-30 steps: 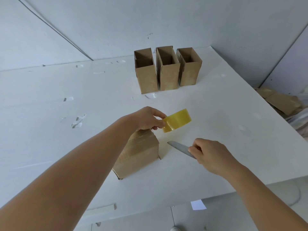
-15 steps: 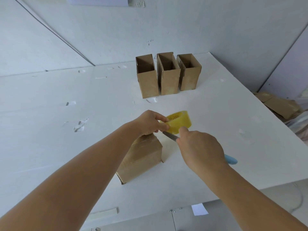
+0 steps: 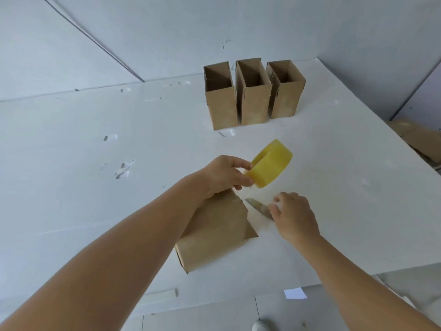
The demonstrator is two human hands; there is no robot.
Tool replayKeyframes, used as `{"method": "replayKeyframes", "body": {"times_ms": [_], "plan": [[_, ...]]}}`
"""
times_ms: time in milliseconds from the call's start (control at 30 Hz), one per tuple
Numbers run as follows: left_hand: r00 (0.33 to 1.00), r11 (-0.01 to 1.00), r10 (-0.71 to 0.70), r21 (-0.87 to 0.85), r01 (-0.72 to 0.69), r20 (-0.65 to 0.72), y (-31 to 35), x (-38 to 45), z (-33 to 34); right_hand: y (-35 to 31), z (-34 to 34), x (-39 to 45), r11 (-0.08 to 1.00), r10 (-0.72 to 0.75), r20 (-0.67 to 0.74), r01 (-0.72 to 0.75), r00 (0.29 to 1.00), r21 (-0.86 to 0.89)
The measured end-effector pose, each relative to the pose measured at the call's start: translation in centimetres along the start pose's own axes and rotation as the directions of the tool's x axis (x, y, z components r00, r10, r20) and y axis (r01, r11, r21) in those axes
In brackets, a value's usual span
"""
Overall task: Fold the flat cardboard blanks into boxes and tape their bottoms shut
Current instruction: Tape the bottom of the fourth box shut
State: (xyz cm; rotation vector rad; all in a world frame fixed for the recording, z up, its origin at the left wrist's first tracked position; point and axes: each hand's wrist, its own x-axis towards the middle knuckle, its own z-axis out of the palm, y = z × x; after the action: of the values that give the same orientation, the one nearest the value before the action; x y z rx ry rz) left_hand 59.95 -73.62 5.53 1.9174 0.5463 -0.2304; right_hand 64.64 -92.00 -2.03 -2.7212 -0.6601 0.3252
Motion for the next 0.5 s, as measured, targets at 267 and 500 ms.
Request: {"method": "replayKeyframes", "body": {"times_ms": [267, 500], "plan": [[1.0, 0.998, -0.015, 0.056, 0.015, -0.015, 0.3, -0.1, 0.9, -7.1, -1.4, -3.8, 0.35, 0.075, 0.331, -0.336, 0.94, 0.874], [0.994, 0.987, -0.023, -0.163, 0.006, -0.103, 0.8, -0.9, 0.8, -8.2, -1.5, -2.6, 0.28, 0.177, 0.254, -0.296, 0.951, 0.913]]}}
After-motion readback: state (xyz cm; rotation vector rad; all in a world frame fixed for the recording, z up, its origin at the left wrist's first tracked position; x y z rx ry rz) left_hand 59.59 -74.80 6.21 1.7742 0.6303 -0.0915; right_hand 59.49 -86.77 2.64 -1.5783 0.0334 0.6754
